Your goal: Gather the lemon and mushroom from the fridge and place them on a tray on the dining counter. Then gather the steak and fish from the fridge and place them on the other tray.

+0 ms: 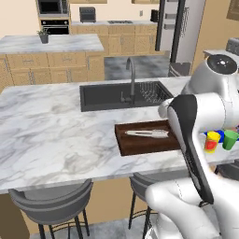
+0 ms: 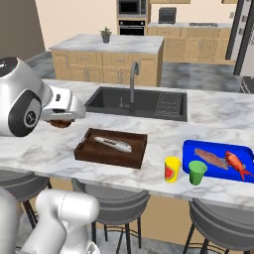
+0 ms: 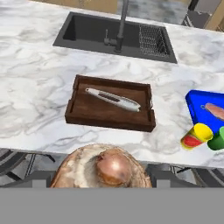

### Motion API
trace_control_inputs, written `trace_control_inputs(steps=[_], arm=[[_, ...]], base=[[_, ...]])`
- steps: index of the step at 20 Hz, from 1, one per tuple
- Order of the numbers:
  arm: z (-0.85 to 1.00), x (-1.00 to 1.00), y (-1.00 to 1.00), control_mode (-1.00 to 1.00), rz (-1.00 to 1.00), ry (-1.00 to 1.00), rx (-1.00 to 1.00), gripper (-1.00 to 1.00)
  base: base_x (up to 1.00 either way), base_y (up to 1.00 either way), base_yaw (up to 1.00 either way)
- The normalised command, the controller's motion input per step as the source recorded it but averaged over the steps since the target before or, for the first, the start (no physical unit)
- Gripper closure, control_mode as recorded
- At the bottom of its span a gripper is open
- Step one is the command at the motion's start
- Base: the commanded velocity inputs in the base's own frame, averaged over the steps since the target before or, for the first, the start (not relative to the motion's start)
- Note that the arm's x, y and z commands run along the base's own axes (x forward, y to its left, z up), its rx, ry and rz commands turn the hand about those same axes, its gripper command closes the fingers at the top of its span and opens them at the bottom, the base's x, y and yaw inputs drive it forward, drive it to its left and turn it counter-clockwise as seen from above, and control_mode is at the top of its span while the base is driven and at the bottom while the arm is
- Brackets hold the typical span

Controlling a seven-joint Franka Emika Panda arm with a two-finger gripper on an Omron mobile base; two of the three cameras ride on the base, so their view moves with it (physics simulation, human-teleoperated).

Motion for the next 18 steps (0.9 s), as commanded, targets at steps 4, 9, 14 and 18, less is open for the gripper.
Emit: trace_control_inputs(steps=[4, 9, 14, 18], arm=[[-0.52, 0.92, 0.0, -1.0, 0.16, 0.2, -0.01, 1.0], [-0.47, 0.43, 0.0, -1.0, 0.04, 0.08, -0.06, 1.0], [-0.59, 0.32, 0.02, -1.0, 0.0, 0.01, -0.04, 1.0], [-0.65, 0.4, 0.14, -1.0, 0.0, 0.03, -0.05, 1.0]], base=[[0.0, 0.0, 0.0], [0.0, 0.0, 0.0], [0.0, 0.0, 0.0], [0.0, 0.0, 0.0]])
